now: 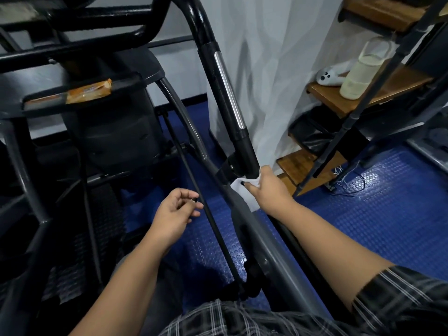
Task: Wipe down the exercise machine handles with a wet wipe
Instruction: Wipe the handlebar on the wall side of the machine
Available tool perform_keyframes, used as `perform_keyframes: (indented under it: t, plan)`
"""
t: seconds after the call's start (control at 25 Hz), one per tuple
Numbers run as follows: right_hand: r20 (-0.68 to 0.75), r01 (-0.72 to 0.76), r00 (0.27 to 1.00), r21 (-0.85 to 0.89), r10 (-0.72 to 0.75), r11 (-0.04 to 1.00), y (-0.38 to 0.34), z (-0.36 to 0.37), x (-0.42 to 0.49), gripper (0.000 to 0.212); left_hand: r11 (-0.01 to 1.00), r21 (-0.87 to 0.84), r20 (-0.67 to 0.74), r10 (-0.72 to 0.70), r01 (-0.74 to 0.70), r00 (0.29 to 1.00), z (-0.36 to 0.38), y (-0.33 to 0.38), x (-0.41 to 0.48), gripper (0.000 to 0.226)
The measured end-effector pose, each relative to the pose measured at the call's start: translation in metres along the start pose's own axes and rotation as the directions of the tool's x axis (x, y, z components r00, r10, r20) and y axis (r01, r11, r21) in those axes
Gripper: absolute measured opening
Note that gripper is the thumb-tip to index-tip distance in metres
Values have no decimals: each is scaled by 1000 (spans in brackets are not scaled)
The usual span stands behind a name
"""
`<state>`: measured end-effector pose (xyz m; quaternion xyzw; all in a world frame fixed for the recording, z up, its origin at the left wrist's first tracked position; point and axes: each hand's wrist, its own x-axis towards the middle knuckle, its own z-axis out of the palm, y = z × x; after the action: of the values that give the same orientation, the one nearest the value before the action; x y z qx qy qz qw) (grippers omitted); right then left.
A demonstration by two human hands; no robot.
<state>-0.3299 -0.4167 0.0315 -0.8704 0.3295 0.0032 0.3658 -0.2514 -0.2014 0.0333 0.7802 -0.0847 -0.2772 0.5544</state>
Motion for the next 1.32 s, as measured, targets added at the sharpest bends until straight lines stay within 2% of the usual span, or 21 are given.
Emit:
perform_keyframes:
  t: [0.08,0.2,0.28,0.36,0.44,0.52,0.68,0.76,0.88,0.96,1.04,1.08,1.12,1.2,1.24,1.32]
  plan:
    - [19,-37,999,-99,39,994,6,-1,-13,29,1000,1,14,-5,5,1000,1,0,2,22]
    - [2,-61,998,-338,66,939,7,4,-27,30,1000,4,24,1,-1,1000,0,3,8,21]
    - [-51,-76,997,-388,61,918,0,10,-28,35,1000,6,18,7,-7,1000,-3,5,13,22]
    - [-129,-65,991,-360,19,931,-9,19,-22,58,1000,4,10,10,-10,1000,-6,7,17,21]
    - [-194,-30,980,-315,-33,949,-19,24,-14,71,1000,-1,4,9,-9,1000,-11,9,21,20]
    - [-259,-9,964,-229,-52,973,-30,25,-1,70,1000,-3,1,2,-2,1000,-15,11,27,19]
    - [-387,70,919,-40,-80,997,-53,18,27,52,1000,-3,6,2,-2,1000,-21,19,40,18]
    - [-353,61,934,14,-52,998,-62,7,38,39,1000,-5,11,0,0,1000,-26,24,46,18]
    - [-236,48,972,230,8,972,-73,-12,48,10,1000,-11,7,-1,1,1000,-36,32,60,18]
    - [-70,38,997,405,-10,914,-75,-23,52,19,1000,-9,13,11,-11,1000,-40,38,71,19]
    - [137,-66,990,599,-21,798,-73,-30,57,16,1000,2,36,27,-27,999,-40,44,78,19]
    - [160,-91,987,616,-11,783,-72,-31,60,18,999,9,51,35,-35,998,-39,46,82,19]
    - [117,-84,993,567,21,820,-71,-28,61,21,999,16,66,41,-42,997,-39,48,84,19]
    - [-147,-10,987,320,60,947,-69,-12,59,25,998,27,84,47,-49,995,-40,49,89,19]
    - [-280,9,959,199,48,980,-70,-5,55,31,998,34,92,48,-51,995,-40,48,90,20]
    - [-381,20,925,39,-4,999,-69,3,47,43,998,47,109,45,-51,993,-40,45,92,19]
